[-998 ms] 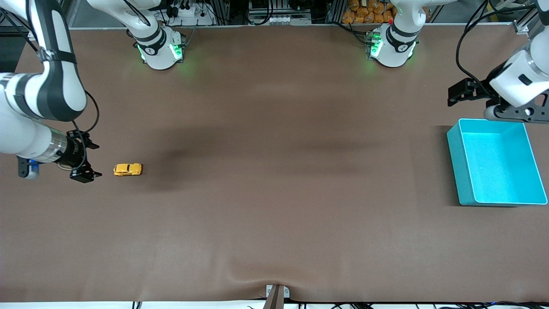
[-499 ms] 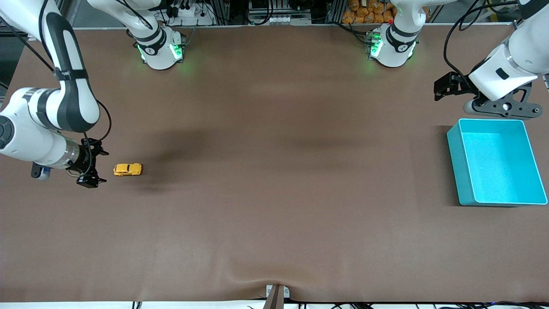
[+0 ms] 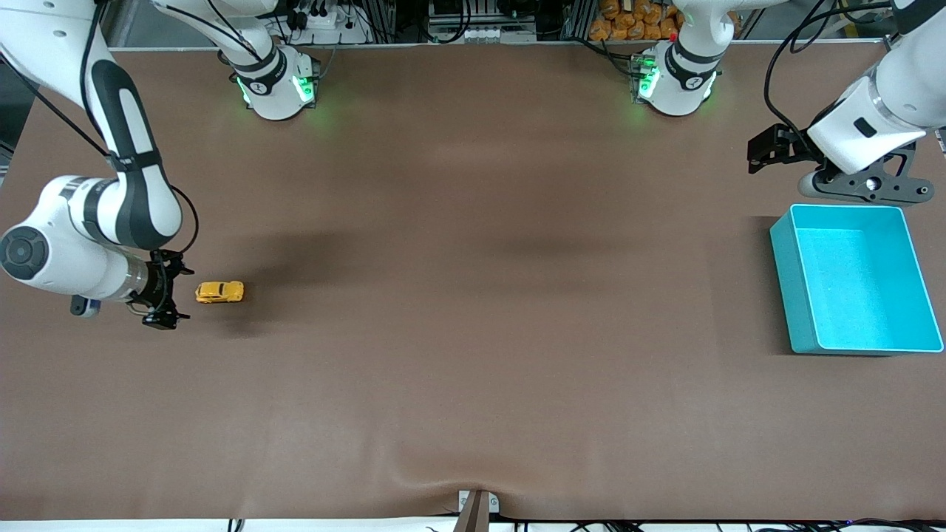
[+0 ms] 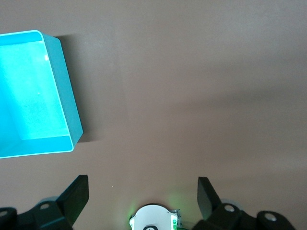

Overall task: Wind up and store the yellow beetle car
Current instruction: 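Lower the right gripper onto the yellow car and close it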

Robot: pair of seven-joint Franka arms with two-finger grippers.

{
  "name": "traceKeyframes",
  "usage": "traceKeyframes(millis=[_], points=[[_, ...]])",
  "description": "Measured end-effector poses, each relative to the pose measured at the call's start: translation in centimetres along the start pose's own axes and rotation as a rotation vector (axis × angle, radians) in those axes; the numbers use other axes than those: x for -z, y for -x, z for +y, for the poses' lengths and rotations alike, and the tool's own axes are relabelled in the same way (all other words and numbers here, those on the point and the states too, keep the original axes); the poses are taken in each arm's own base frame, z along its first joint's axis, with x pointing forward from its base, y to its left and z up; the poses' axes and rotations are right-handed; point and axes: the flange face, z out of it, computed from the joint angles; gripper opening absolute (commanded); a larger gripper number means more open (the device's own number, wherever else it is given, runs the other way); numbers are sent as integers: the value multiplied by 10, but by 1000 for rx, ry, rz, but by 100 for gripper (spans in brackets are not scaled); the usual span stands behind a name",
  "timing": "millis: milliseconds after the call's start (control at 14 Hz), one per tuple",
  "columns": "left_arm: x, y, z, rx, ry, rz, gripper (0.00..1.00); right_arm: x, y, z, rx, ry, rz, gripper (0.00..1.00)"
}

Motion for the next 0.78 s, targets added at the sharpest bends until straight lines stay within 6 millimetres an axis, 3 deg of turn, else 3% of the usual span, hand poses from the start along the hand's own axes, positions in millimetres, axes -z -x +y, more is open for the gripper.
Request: traceKeyframes(millis=[214,570,784], points=[[0,0,0,0,0,0,100,-21,-1,0,-3,11,4,100],[0,0,1,-1,0,0,100,-38,-2,6,-12,-8,8,100],[0,0,4,6,-1,0,100,-48,-6,12,-23,-6,8,94]])
